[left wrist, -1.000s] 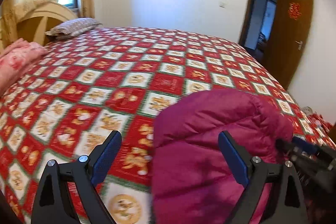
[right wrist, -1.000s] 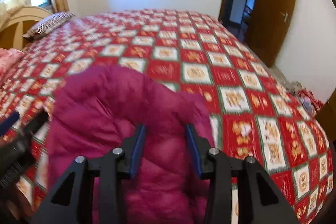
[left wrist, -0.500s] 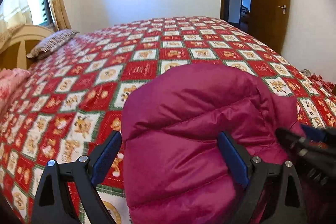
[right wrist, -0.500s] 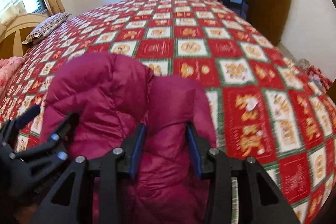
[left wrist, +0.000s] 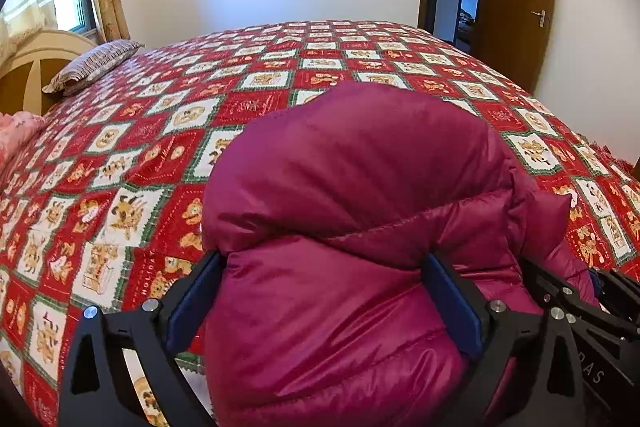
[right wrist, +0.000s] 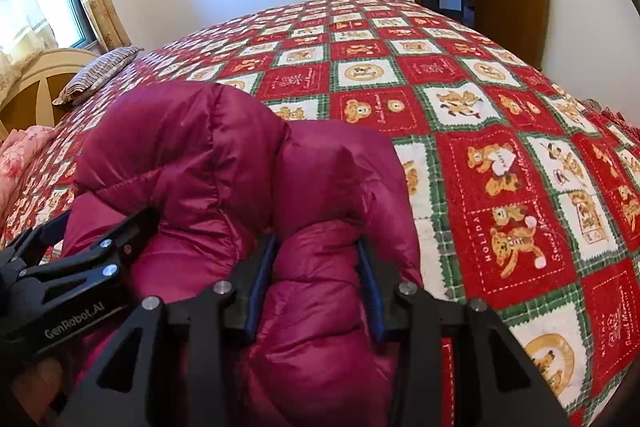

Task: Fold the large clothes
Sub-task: 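Grasp the folded jacket end with the right tool while the left tool grips it too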

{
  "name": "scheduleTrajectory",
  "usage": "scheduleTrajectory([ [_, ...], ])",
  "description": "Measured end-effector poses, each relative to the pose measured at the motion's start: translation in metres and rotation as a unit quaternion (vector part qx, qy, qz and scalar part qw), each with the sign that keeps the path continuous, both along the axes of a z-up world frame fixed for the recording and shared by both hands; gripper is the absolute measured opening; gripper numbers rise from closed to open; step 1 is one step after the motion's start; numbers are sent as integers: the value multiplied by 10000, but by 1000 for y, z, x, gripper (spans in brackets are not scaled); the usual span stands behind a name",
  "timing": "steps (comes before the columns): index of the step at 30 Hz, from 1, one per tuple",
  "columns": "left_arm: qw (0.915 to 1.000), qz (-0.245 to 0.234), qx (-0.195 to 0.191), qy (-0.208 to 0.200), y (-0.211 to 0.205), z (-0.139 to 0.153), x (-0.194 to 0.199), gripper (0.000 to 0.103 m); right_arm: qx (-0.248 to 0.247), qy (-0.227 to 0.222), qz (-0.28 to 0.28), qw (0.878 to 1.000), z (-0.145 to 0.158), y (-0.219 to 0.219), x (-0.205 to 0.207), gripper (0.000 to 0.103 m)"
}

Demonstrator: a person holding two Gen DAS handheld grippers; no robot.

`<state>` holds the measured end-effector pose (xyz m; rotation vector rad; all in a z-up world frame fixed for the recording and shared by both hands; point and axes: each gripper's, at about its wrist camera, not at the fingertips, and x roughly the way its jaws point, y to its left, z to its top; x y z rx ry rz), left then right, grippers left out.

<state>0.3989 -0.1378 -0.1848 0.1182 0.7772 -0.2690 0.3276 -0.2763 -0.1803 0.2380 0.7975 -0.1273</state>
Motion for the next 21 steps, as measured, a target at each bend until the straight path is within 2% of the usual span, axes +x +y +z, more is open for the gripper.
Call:
scheduleTrajectory([
  [21, 9999, 1, 115, 116, -5, -12, 2, 102, -117, 1, -13, 9999, -8, 2, 1, 43],
])
